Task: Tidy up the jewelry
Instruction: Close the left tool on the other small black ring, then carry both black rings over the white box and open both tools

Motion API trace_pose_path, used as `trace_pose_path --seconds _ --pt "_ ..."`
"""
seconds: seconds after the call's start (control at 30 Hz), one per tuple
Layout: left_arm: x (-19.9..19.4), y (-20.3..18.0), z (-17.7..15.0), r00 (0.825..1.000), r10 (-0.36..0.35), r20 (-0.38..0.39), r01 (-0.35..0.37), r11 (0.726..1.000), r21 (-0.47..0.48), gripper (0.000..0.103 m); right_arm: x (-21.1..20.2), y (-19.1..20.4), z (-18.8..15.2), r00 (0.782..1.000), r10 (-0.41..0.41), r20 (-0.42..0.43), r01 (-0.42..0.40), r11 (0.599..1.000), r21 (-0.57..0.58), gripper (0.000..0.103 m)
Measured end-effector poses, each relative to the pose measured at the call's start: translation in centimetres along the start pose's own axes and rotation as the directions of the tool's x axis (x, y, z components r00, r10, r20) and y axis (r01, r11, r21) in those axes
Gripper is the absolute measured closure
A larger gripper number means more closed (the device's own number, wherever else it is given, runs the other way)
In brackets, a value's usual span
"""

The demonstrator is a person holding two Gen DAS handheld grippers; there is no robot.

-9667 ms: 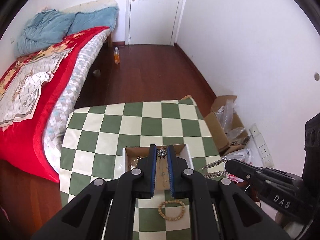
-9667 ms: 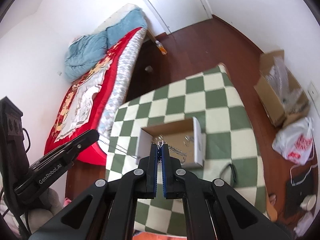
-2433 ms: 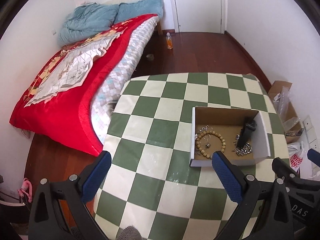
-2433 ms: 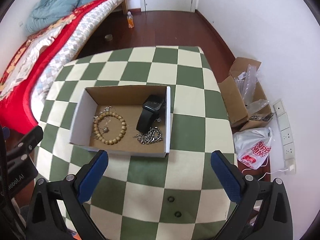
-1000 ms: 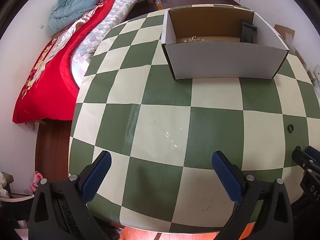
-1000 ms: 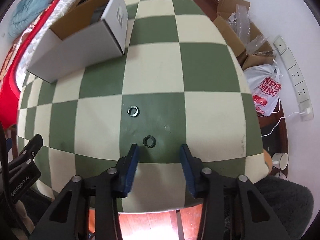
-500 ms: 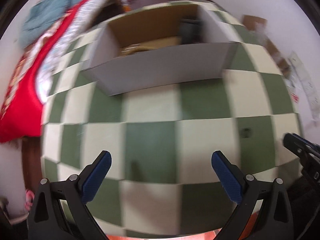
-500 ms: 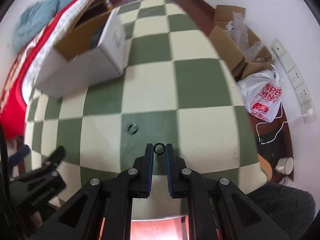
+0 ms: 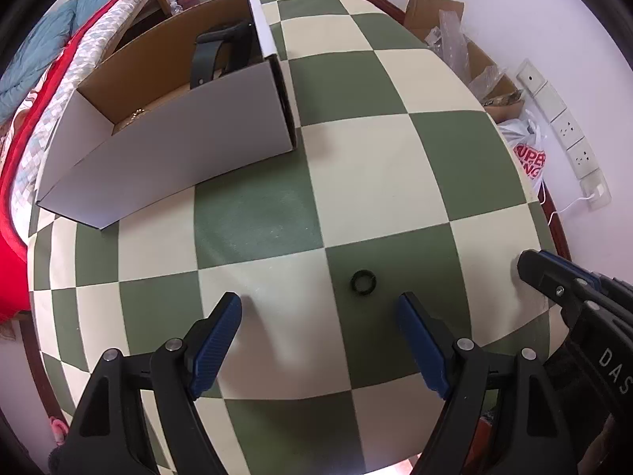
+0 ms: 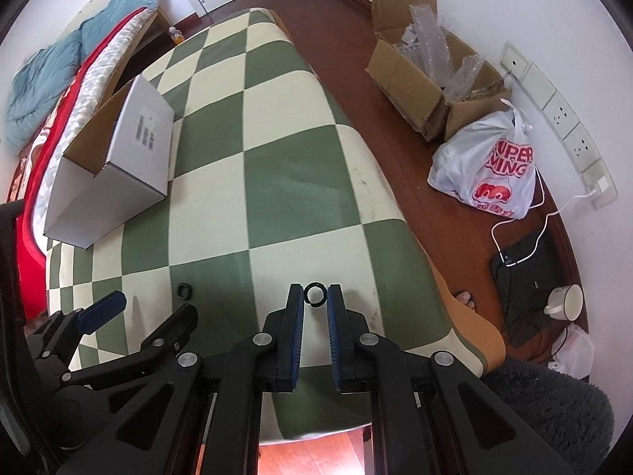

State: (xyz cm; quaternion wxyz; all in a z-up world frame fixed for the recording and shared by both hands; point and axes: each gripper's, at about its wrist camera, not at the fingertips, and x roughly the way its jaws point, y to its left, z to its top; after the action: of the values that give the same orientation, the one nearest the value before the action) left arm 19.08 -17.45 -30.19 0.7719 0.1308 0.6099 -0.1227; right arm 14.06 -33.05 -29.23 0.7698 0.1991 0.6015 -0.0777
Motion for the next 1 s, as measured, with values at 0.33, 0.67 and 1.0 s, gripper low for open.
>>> trace_pose_path --seconds 0.33,0.67,1.0 --pt "0.0 -1.3 1.2 0.999 -0.043 0.028 0.042 0.999 0.019 0.080 0.5 -0.8 0.2 1.000 0.004 -0.008 -0.003 1.000 0.025 0.091" --pt "0.0 -0.6 0.9 0.998 -0.048 0.034 0.048 0.999 -0.003 0.093 0.3 -0.7 0.1 1.000 0.004 -0.008 -0.004 1.000 0.030 0.090" --pt "-1.5 3.7 -0.8 0.997 -0.054 0.047 0.058 0.994 -0.088 0.093 -0.4 -0.3 0.1 1.000 0.022 0.005 -0.022 0.999 0.025 0.091"
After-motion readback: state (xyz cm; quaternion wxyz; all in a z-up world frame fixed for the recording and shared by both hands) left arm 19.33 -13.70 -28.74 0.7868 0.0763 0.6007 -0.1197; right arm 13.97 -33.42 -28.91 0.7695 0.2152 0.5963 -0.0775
